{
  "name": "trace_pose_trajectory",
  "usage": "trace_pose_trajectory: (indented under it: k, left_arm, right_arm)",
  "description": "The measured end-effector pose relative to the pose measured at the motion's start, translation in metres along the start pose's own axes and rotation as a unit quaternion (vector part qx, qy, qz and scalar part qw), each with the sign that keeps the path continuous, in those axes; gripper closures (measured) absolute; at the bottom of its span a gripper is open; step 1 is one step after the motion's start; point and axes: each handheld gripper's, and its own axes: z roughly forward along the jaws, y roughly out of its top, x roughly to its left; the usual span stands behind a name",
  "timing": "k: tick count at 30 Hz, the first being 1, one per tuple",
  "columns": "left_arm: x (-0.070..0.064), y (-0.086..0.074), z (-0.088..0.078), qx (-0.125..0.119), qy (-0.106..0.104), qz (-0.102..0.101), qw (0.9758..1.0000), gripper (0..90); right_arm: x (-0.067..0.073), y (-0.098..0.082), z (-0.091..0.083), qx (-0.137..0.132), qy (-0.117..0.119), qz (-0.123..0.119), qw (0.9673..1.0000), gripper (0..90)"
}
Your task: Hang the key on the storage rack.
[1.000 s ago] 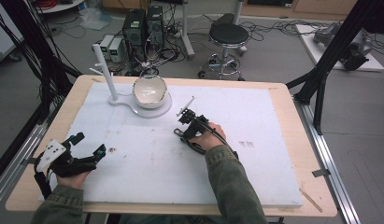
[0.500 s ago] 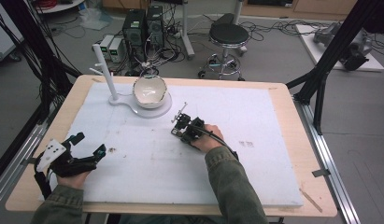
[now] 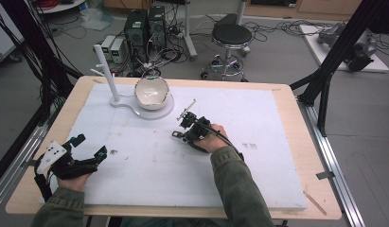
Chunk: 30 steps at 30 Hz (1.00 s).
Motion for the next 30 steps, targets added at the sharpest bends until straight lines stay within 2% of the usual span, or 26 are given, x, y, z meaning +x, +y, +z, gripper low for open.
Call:
trace_pose_trajectory:
  k: [3,9,10,13,14,17,22,23,30]
  left_arm:
    - [0.000,0.000,0.000,0.000,0.000,0.001,1.0000,1.8]
    - [-0.001,0.000,0.000,-0.002,-0.001,-0.001,1.0000,1.8]
    - [-0.001,0.000,-0.001,-0.002,-0.001,-0.001,1.0000,1.8]
    - [-0.001,0.000,-0.001,-0.002,0.001,-0.002,1.0000,1.8]
    - [-0.001,0.000,-0.001,-0.002,0.001,-0.003,1.0000,1.8]
    - [0.000,0.000,-0.001,-0.004,0.000,-0.003,1.0000,1.8]
    - [-0.001,0.000,-0.001,-0.004,-0.002,-0.005,1.0000,1.8]
    - [-0.001,0.000,-0.001,-0.004,-0.003,-0.005,1.0000,1.8]
    - [-0.002,-0.001,-0.002,-0.005,-0.006,-0.012,0.9999,1.8]
  right_arm:
    - [0.004,0.003,-0.009,-0.021,0.011,-0.003,0.9997,86.8]
    - [0.006,0.014,-0.025,-0.046,0.009,0.003,0.9989,86.7]
    - [0.006,0.022,-0.034,-0.063,0.021,0.006,0.9978,86.7]
    - [0.008,0.035,-0.046,-0.083,0.028,0.003,0.9962,86.7]
    - [0.008,0.035,-0.046,-0.083,0.028,0.003,0.9962,86.7]
    - [0.012,0.054,-0.057,-0.094,0.032,-0.005,0.9950,86.7]
    - [0.017,0.074,-0.063,-0.103,0.056,-0.015,0.9930,86.6]
    - [0.016,0.080,-0.064,-0.102,0.068,-0.013,0.9923,86.5]
    - [0.012,0.102,-0.066,-0.096,0.079,-0.014,0.9921,86.5]
